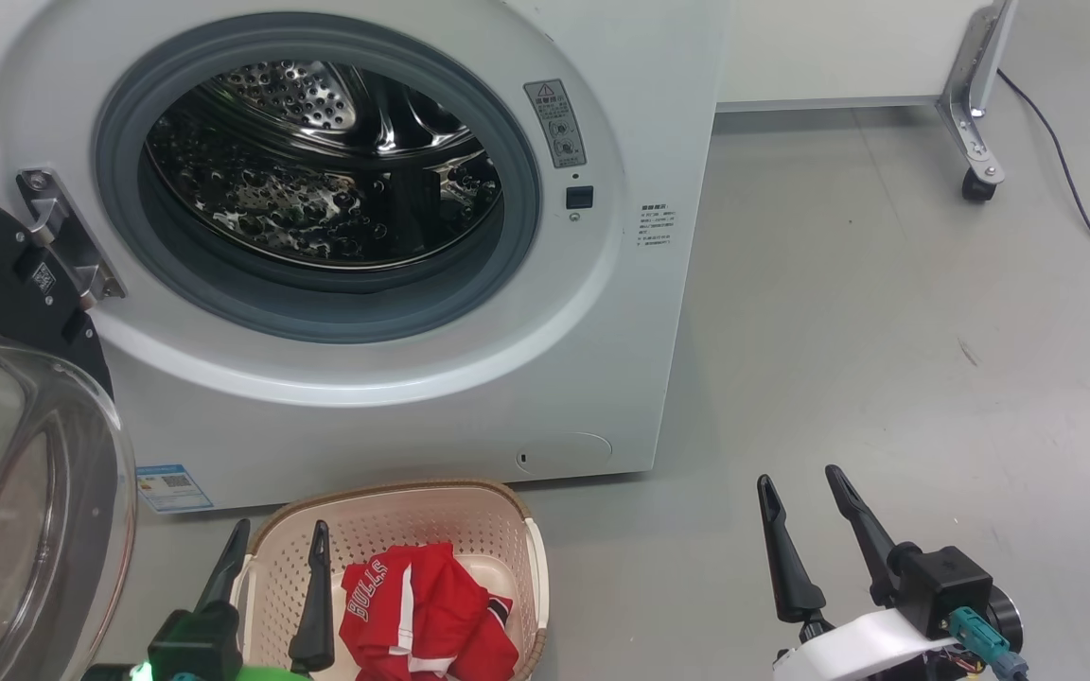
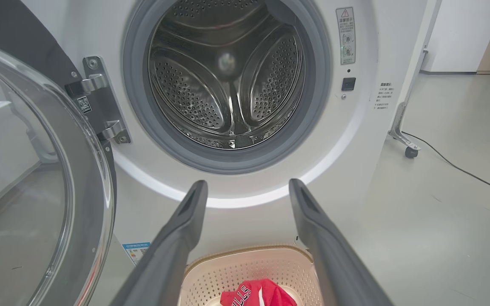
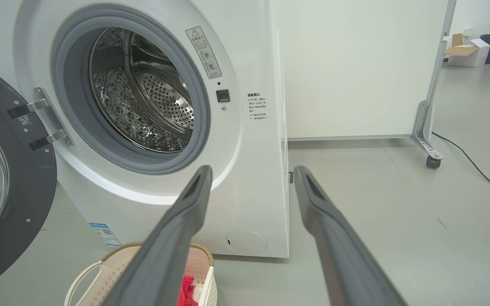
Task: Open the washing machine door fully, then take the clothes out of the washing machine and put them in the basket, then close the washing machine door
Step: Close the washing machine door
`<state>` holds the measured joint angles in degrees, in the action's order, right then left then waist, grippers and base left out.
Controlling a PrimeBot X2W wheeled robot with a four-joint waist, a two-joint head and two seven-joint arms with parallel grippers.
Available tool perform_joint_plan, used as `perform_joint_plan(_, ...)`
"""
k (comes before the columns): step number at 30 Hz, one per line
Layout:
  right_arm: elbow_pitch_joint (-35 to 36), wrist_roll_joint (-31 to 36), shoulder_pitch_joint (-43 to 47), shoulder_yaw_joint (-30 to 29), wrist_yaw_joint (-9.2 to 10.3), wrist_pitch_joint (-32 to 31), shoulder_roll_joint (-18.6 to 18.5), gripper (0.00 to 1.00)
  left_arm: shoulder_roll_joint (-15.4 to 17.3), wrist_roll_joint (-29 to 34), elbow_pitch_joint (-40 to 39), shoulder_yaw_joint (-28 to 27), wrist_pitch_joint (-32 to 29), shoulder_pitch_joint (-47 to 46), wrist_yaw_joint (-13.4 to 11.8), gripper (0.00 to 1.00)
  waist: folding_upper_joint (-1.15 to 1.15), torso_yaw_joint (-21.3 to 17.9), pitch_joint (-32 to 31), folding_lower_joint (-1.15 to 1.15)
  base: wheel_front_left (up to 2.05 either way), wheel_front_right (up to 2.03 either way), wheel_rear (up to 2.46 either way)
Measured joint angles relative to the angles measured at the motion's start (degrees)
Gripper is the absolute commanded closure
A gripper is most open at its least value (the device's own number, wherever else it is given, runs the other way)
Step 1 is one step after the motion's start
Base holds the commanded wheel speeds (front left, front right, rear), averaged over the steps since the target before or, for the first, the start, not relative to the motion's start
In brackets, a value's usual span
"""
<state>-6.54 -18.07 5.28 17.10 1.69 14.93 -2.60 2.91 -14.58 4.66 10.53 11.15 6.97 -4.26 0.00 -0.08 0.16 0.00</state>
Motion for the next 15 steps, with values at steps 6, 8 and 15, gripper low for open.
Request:
perform_joint_plan(6, 0.1, 0.0, 0.03, 0.0, 0.01, 0.0, 0.0, 0.0, 0.0, 0.07, -1.03, 0.11, -0.52, 0.28, -0.05, 0.0, 0.0, 0.06, -0.03, 0.0, 0.0, 0.0, 0.0)
perform_joint_plan(8, 0.14, 0.01, 0.03, 0.0, 0.03, 0.0, 0.0, 0.0, 0.0, 0.07, -1.37, 0.18, -0.57, 0.4, -0.07, 0.0, 0.0, 0.09, -0.01, 0.0, 0.0, 0.0, 0.0)
perform_joint_plan(15, 0.3, 0.02, 0.04, -0.01, 0.05, 0.0, 0.0, 0.0, 0.01, 0.16, -2.16, 0.24, -1.07, 0.69, -0.25, 0.0, 0.0, 0.18, 0.07, 0.0, -0.17, 0.17, 0.0)
